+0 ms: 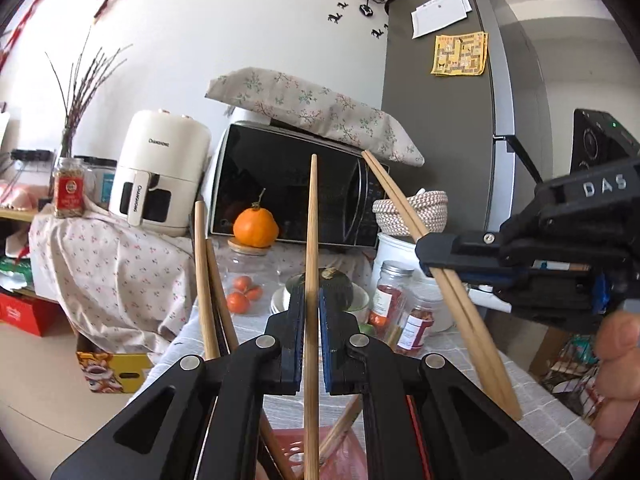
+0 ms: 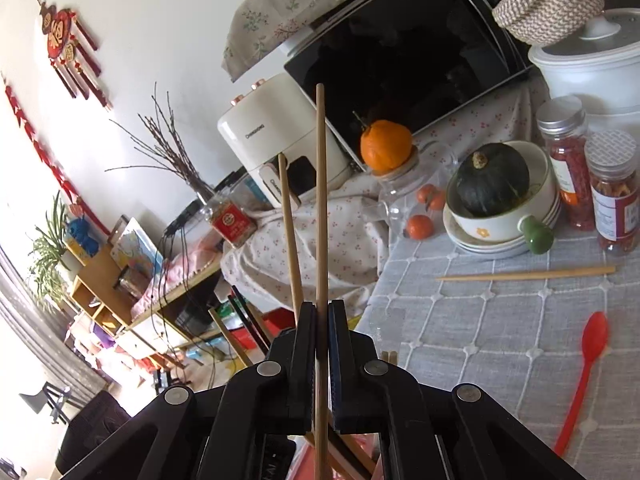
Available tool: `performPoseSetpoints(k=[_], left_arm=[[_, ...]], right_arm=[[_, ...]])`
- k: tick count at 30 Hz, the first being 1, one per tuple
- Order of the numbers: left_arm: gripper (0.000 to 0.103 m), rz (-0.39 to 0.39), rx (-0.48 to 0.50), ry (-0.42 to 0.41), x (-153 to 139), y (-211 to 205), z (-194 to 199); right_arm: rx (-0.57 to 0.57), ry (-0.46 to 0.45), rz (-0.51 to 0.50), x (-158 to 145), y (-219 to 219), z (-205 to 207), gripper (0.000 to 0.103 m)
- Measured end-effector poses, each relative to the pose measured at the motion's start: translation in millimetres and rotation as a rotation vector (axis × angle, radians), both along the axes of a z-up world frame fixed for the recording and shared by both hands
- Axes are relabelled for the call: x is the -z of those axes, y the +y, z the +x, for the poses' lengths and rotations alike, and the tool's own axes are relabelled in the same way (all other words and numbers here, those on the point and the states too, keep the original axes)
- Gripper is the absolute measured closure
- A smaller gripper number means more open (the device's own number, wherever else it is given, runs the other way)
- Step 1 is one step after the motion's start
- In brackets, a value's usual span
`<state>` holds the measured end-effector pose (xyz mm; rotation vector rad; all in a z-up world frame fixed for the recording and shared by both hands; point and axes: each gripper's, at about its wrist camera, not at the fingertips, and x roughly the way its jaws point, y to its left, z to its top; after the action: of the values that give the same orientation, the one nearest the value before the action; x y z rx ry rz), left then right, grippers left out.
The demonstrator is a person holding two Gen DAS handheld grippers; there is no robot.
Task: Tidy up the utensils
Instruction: 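Carry both wooden chopsticks to the pink basket and lower them in, then open both tools and push the chopsticks down into the basket with the right tool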
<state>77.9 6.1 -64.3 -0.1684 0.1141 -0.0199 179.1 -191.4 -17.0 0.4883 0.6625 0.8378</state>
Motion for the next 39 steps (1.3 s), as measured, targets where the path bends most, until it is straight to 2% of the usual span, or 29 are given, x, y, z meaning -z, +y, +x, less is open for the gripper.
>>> performPoseSetpoints(k=[2,4,7,9,13,14,15,17,21,24,28,35,39], left_arm=[[0.096,0.036,-0.025,-0.011,4.9,-3.0,0.2],[0.096,0.051,-0.025,0.013,8.1,-4.6,-0.9],[0.096,0.029,0.014,0.038,2.0,-5.2,-15.5],[0.095,-0.013,0.032,0.051,-6.5,-3.4,-24.9],[0.093,-0.085,0.065,0.145,-32.6,9.1,-29.2],[0.087,-0.120,0.079,0.176,-38.1,14.7,-28.0],[0.073,-0.162,0.094,0.205,-42.0,20.4,-27.9],[0.055,-0.238,0.117,0.246,-47.4,31.5,-28.3],[0.051,-0.418,0.123,0.299,-52.0,63.0,-27.6],[0.045,-0.486,0.075,0.317,-56.1,89.0,-27.5],[0.043,-0.529,0.021,0.388,-48.1,117.4,-20.2],[0.043,-0.644,-0.004,0.379,-30.6,143.8,-20.3],[0.043,-0.589,0.003,0.354,-34.4,139.2,-21.7]], right_arm=[[-0.002,-0.001,0.003,-1.2,-0.9,-0.5,0.098],[-0.006,-0.004,0.006,-3.5,-2.0,-1.7,0.098],[-0.007,-0.012,0.006,-7.6,-4.6,-3.3,0.098],[-0.004,-0.009,0.007,-7.7,-5.9,-2.1,0.098],[-0.005,0.000,-0.011,-0.9,-1.1,-1.6,0.098],[-0.010,-0.008,-0.026,-0.1,2.3,-3.2,0.098],[-0.014,-0.020,-0.041,0.3,6.1,-5.5,0.098],[-0.028,-0.045,-0.065,1.3,14.8,-10.9,0.098],[-0.048,-0.105,-0.110,5.7,36.4,-22.0,0.098],[-0.039,-0.159,-0.157,12.6,53.2,-28.9,0.098],[0.035,-0.224,-0.184,22.9,67.2,-36.7,0.098],[0.168,-0.304,-0.296,48.3,90.0,-48.0,0.098],[0.214,-0.353,-0.385,61.3,97.9,-58.8,0.098]])
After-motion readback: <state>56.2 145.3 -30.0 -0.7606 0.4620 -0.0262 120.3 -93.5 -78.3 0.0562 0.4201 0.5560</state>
